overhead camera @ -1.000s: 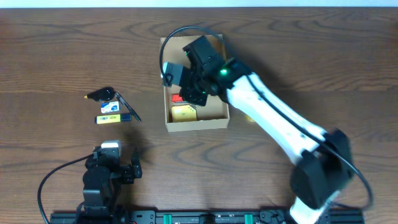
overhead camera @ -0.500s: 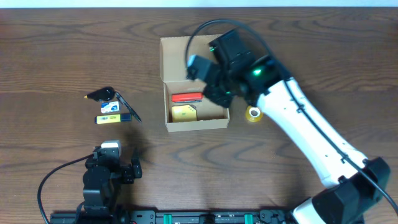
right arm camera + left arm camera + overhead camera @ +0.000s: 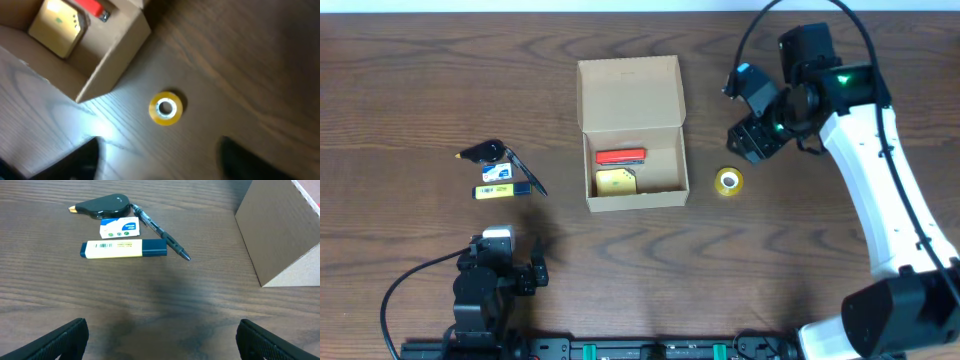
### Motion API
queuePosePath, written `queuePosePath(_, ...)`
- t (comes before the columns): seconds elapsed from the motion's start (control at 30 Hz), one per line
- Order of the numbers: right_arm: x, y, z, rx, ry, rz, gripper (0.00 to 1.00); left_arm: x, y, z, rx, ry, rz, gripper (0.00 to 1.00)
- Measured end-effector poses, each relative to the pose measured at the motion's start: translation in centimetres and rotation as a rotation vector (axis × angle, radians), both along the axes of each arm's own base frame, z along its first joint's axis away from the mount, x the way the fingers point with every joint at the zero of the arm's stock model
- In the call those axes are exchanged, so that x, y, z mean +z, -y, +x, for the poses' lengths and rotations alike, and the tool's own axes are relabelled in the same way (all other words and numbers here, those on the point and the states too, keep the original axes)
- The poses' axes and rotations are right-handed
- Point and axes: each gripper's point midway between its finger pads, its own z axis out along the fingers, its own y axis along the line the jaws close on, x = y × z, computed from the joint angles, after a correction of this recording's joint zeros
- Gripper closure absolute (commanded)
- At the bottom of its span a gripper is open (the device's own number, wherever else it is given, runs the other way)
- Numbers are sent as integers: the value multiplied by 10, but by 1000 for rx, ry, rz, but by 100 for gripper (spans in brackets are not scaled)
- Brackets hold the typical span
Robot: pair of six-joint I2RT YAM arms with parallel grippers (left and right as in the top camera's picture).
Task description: Pack container
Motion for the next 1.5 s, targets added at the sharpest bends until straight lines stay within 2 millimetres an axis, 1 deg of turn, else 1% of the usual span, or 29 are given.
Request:
queuePosePath(0.07, -17, 2, -6, -3, -34, -4, 1, 0, 0, 0, 0, 0, 0, 5)
queuePosePath(0.13, -40, 3, -14, -4, -70, -9, 1, 0, 0, 0, 0, 0, 0, 5)
queuePosePath(0.17, -49, 4, -18, -4, -89, -11, 1, 0, 0, 0, 0, 0, -1, 5)
queuePosePath(0.2, -63, 3, -24, -3, -111, -6, 1, 0, 0, 0, 0, 0, 0, 5)
queuePosePath(0.27, -81, 2, -32, -1, -136, 5, 1, 0, 0, 0, 0, 0, 0, 5)
queuePosePath(0.33, -96, 1, -38, 1, -148, 15, 1, 0, 0, 0, 0, 0, 0, 5)
queuePosePath(0.43, -109, 0, -39, 2, -140, 23, 1, 0, 0, 0, 0, 0, 0, 5)
queuePosePath(0.57, -120, 1, -31, -10, -94, 16, 1, 0, 0, 0, 0, 0, 0, 5)
queuePosePath(0.7, -127, 10, -19, -61, -33, -63, 1, 0, 0, 0, 0, 0, 0, 5)
queuePosePath(0.9, -128, 8, -9, -71, 21, -118, 1, 0, 0, 0, 0, 0, 0, 5)
queuePosePath(0.97, -132, 7, -8, -70, 18, -128, 1, 0, 0, 0, 0, 0, 0, 5)
queuePosePath(1.07, -148, 8, -9, -72, -18, -145, 1, 0, 0, 0, 0, 0, 0, 5)
queuePosePath(1.2, -165, 10, -9, -80, -47, -162, 1, 0, 0, 0, 0, 0, 0, 5)
queuePosePath(1.4, -165, 11, -2, -104, -25, -165, 1, 0, 0, 0, 0, 0, 0, 5)
queuePosePath(1.5, -165, 11, -1, -107, -18, -167, 5, 0, 0, 0, 0, 0, 0, 5)
